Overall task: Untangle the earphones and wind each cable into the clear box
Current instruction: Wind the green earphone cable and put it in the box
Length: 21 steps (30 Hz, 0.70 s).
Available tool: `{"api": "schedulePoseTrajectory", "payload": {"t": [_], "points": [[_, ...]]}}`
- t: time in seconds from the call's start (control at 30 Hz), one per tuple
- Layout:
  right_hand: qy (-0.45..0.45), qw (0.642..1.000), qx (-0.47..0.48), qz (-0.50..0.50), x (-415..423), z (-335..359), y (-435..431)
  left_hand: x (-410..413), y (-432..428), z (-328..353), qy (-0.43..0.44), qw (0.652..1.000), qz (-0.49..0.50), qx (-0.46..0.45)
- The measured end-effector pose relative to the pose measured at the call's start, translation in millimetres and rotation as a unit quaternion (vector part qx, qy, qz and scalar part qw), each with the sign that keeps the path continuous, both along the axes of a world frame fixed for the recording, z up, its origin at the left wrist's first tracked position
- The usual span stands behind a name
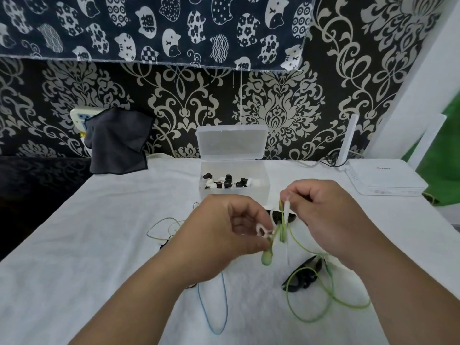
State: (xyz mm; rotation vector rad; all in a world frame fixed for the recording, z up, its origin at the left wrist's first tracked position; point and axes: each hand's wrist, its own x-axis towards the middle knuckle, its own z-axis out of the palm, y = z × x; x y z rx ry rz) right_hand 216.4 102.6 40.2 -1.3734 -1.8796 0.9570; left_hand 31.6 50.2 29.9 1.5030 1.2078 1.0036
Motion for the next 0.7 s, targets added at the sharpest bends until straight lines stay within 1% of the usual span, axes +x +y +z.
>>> {"api": "schedulePoseTrajectory", "payload": {"t": [0.07,0.13,0.17,0.23,0.33,0.43,0.57,0.63,0.7], "points": [[-0.006,0.995,-0.093,0.031,-0.7,-2.5,-1.3,0.4,0.7,0.6,-0.092,0.996,0.013,0.001],[-0.012,0.981,-0.171,0.09,-3.7,-6.6,-4.1,-0.1,2.5,-0.2,-0.155,0.987,0.05,0.014],[-0.008,0.973,-0.199,0.115,-5.1,-7.7,-6.2,-0.6,3.6,-1.1,-0.167,0.983,0.076,0.02],[0.014,0.962,-0.234,0.142,-7.1,-7.1,-8.7,-1.5,5.3,-2.4,-0.16,0.979,0.121,0.028],[0.035,0.957,-0.24,0.159,-5.2,-4.6,-9.5,-3.5,6.9,-3.4,-0.137,0.977,0.163,0.026],[0.019,0.957,-0.221,0.185,-2.9,-2.9,-10.7,-9.3,10.2,-6.1,-0.089,0.976,0.2,0.019],[-0.018,0.967,-0.175,0.187,-3.0,0.1,-10.9,-9.5,10.2,-4.9,-0.008,0.978,0.206,0.026],[-0.057,0.969,-0.143,0.193,-4.2,0.7,-11.4,-8.0,8.9,-6.1,0.061,0.976,0.204,0.05],[-0.07,0.972,-0.122,0.19,-5.0,1.6,-11.8,-6.9,7.6,-8.1,0.159,0.964,0.194,0.086]]}}
